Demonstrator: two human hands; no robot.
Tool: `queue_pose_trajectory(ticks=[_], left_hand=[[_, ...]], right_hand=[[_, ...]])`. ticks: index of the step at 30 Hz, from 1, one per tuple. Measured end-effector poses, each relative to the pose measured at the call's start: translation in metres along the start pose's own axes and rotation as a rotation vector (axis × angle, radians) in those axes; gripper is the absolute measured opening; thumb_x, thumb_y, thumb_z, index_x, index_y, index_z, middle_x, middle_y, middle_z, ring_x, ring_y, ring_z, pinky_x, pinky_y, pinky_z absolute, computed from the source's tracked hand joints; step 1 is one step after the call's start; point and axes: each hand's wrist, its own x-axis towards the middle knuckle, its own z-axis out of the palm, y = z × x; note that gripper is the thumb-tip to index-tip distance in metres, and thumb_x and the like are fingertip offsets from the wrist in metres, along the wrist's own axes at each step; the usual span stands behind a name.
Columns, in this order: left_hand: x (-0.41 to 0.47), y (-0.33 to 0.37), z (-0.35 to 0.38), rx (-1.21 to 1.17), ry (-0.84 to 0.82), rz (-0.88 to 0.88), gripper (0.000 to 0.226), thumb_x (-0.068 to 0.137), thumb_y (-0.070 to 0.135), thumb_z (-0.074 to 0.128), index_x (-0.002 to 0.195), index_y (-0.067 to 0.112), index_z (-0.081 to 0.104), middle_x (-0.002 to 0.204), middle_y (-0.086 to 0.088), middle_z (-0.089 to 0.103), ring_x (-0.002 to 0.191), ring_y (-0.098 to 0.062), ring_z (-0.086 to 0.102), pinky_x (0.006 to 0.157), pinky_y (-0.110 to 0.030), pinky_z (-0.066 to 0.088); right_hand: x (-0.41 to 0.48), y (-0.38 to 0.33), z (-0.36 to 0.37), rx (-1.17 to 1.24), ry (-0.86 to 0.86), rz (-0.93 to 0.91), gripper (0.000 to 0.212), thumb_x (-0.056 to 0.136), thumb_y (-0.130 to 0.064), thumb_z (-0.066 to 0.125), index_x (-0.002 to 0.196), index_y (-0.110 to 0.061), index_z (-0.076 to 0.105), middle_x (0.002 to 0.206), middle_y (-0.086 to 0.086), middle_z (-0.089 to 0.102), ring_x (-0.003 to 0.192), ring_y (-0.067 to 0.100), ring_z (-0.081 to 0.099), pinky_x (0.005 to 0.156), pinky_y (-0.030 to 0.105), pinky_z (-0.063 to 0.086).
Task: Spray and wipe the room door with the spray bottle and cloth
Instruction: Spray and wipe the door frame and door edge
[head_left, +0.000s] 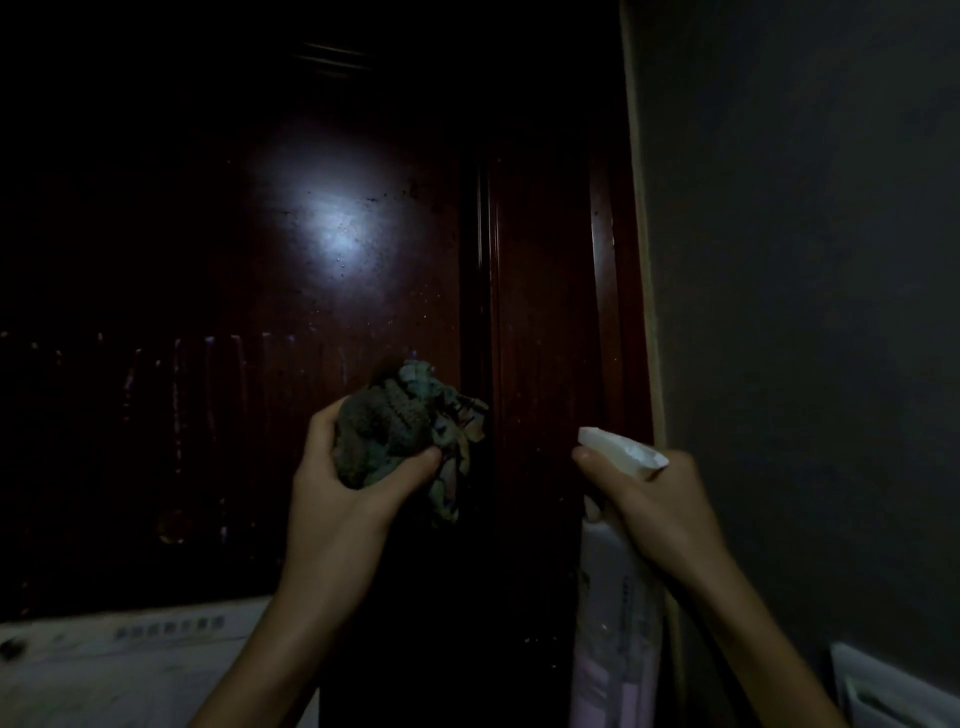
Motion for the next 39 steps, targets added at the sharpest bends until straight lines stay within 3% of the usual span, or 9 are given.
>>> queue_pose_trajectory(ticks=[3, 7, 10, 12, 17, 24, 28, 32, 39], left_hand=[[-0.001, -0.002, 0.002, 0.003, 0.001, 0.006, 0.055, 0.074, 0.014, 0.079, 0.122, 0.031, 0.056, 0.109, 0.005, 0.07, 0.097, -0.01, 0.069, 0.085, -0.033, 0.055], [-0.005, -0.006, 0.005, 0.013, 0.006, 0.0, 0.055, 0.074, 0.015, 0.079, 0.12, 0.035, 0.056, 0.108, 0.007, 0.07, 0.095, -0.006, 0.069, 0.085, -0.032, 0.054], [-0.01, -0.013, 0.011, 0.01, 0.004, -0.01, 0.053, 0.074, 0.015, 0.079, 0.117, 0.036, 0.057, 0.106, 0.008, 0.069, 0.093, -0.006, 0.069, 0.084, -0.032, 0.055], [-0.014, -0.018, 0.017, 0.001, -0.009, -0.026, 0.052, 0.074, 0.015, 0.079, 0.113, 0.039, 0.056, 0.105, 0.009, 0.069, 0.09, -0.003, 0.068, 0.077, -0.027, 0.055], [-0.023, -0.029, 0.027, -0.022, -0.056, -0.061, 0.05, 0.075, 0.013, 0.079, 0.106, 0.044, 0.054, 0.106, 0.008, 0.067, 0.087, 0.004, 0.067, 0.06, -0.01, 0.051], [-0.03, -0.034, 0.033, -0.045, -0.038, -0.074, 0.054, 0.075, 0.016, 0.079, 0.118, 0.037, 0.055, 0.108, 0.009, 0.068, 0.09, -0.001, 0.068, 0.068, -0.017, 0.052], [-0.034, -0.034, 0.028, -0.046, -0.025, -0.072, 0.056, 0.075, 0.017, 0.079, 0.122, 0.035, 0.055, 0.109, 0.008, 0.068, 0.09, 0.0, 0.068, 0.068, -0.017, 0.052], [-0.037, -0.035, 0.022, -0.033, -0.018, -0.069, 0.055, 0.076, 0.017, 0.079, 0.122, 0.034, 0.055, 0.109, 0.009, 0.068, 0.089, 0.001, 0.068, 0.063, -0.013, 0.052], [-0.034, -0.036, 0.021, -0.044, -0.026, -0.091, 0.052, 0.076, 0.016, 0.078, 0.118, 0.037, 0.055, 0.109, 0.007, 0.068, 0.089, 0.0, 0.068, 0.064, -0.014, 0.051]], right_hand=[[-0.004, 0.004, -0.001, 0.028, 0.023, 0.039, 0.018, 0.09, -0.019, 0.066, 0.077, -0.007, 0.07, 0.066, 0.02, 0.071, 0.058, 0.017, 0.065, 0.06, 0.027, 0.052], [-0.008, 0.016, -0.008, 0.025, 0.125, 0.033, 0.026, 0.088, -0.018, 0.068, 0.083, 0.008, 0.067, 0.072, 0.028, 0.067, 0.061, 0.021, 0.063, 0.062, 0.031, 0.047], [-0.012, 0.026, -0.017, -0.009, 0.147, 0.052, 0.021, 0.089, -0.024, 0.067, 0.076, -0.007, 0.072, 0.064, 0.013, 0.072, 0.063, 0.017, 0.068, 0.066, 0.032, 0.051], [-0.015, 0.032, -0.021, -0.028, 0.164, 0.067, 0.022, 0.088, -0.024, 0.067, 0.068, -0.015, 0.071, 0.062, 0.006, 0.073, 0.063, 0.013, 0.069, 0.067, 0.033, 0.052], [-0.023, 0.043, -0.028, -0.029, 0.168, 0.043, 0.035, 0.087, -0.018, 0.067, 0.056, -0.002, 0.063, 0.056, 0.015, 0.066, 0.052, 0.015, 0.061, 0.056, 0.03, 0.047], [-0.029, 0.05, -0.025, -0.009, 0.125, 0.015, 0.032, 0.089, -0.016, 0.067, 0.058, -0.008, 0.063, 0.053, 0.005, 0.063, 0.05, 0.008, 0.058, 0.051, 0.018, 0.045], [-0.032, 0.05, -0.025, -0.003, 0.116, 0.021, 0.029, 0.09, -0.018, 0.065, 0.064, -0.005, 0.069, 0.062, 0.01, 0.072, 0.056, 0.01, 0.065, 0.056, 0.019, 0.049], [-0.032, 0.054, -0.023, -0.024, 0.151, -0.012, 0.034, 0.09, -0.014, 0.065, 0.059, 0.0, 0.059, 0.054, 0.01, 0.061, 0.052, 0.011, 0.057, 0.051, 0.02, 0.044], [-0.029, 0.056, -0.025, 0.002, 0.159, -0.017, 0.035, 0.091, -0.014, 0.064, 0.062, 0.005, 0.061, 0.058, 0.017, 0.065, 0.054, 0.015, 0.061, 0.054, 0.024, 0.046]])
